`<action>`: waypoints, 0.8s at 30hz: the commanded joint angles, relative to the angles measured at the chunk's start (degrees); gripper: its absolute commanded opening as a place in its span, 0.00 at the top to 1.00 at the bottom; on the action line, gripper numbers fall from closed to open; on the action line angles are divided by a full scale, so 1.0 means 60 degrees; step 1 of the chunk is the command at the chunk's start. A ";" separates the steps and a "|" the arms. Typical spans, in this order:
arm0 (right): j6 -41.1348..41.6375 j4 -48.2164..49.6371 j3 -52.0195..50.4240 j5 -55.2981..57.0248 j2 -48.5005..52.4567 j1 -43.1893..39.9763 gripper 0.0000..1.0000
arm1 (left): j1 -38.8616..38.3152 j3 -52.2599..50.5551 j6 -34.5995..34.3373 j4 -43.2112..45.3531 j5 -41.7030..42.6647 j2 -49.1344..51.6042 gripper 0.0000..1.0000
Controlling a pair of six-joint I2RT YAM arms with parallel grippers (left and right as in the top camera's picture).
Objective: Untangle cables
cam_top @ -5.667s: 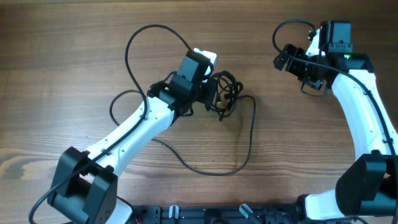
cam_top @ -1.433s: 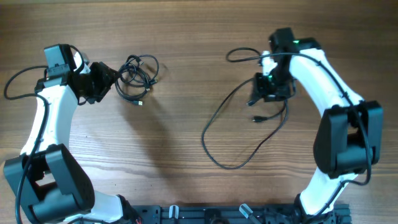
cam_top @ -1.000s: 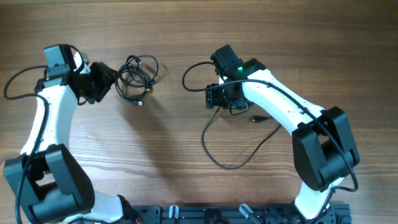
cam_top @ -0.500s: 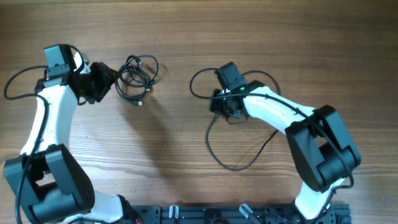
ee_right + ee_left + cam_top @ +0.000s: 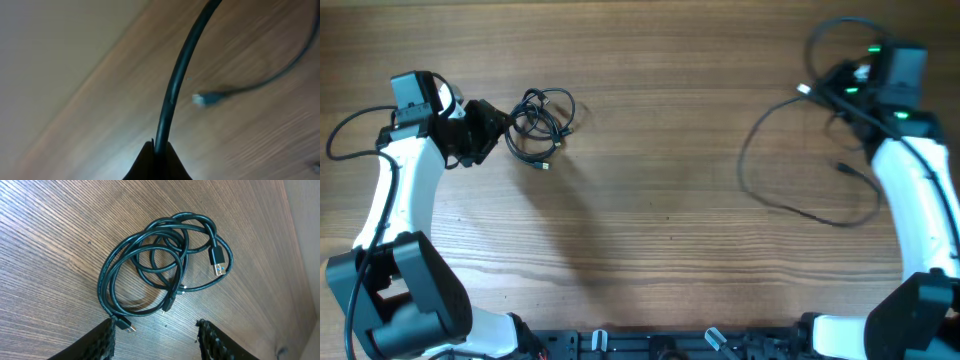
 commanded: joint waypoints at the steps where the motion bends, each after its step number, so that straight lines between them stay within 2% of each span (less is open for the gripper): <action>1: -0.0222 0.0127 0.0040 0.0397 -0.0044 -0.1286 0.96 | 0.0007 -0.0073 0.0047 0.0004 -0.0025 0.0058 0.43; 6: 0.0270 -0.0474 0.0025 0.1140 -0.0051 -0.3020 0.96 | -0.0055 -0.0073 0.0044 0.0036 -0.0022 0.0058 0.43; 10: 0.0240 -0.0667 -0.0007 0.1137 0.0135 -0.3155 0.92 | -0.0466 -0.0073 0.0047 0.0189 -0.0062 0.0058 0.41; 13: 0.0240 -0.0907 -0.0007 0.1140 0.0350 -0.3144 0.86 | -0.0801 -0.0073 0.0047 0.0255 -0.0729 0.0058 0.40; 14: 0.0240 -0.0984 -0.0007 0.1140 0.0452 -0.3144 0.80 | -0.0863 -0.0073 0.0047 0.0259 -0.0816 0.0058 0.40; 16: -0.0106 -0.0991 -0.0007 0.0947 0.0703 -0.3144 0.51 | -0.0954 -0.0073 0.0047 0.0299 -0.0816 0.0058 0.38; 18: -0.1202 -0.0863 -0.0007 0.0106 0.0994 -0.3144 0.22 | -0.0994 -0.0073 0.0047 0.0328 -0.0816 0.0058 0.36; 19: -0.1512 -0.0994 0.0004 -0.0051 0.1009 -0.3144 0.13 | -0.0994 -0.0073 0.0047 0.0328 -0.0816 0.0058 0.36; 22: -0.1548 -0.2856 0.0681 -0.0641 0.0430 -0.3140 0.14 | -0.0994 -0.0073 0.0047 0.0328 -0.0816 0.0058 0.34; 24: -0.2306 -0.4794 0.1089 -0.1971 0.0000 -0.3115 0.14 | -0.0994 -0.0073 0.0047 0.0328 -0.0816 0.0058 0.34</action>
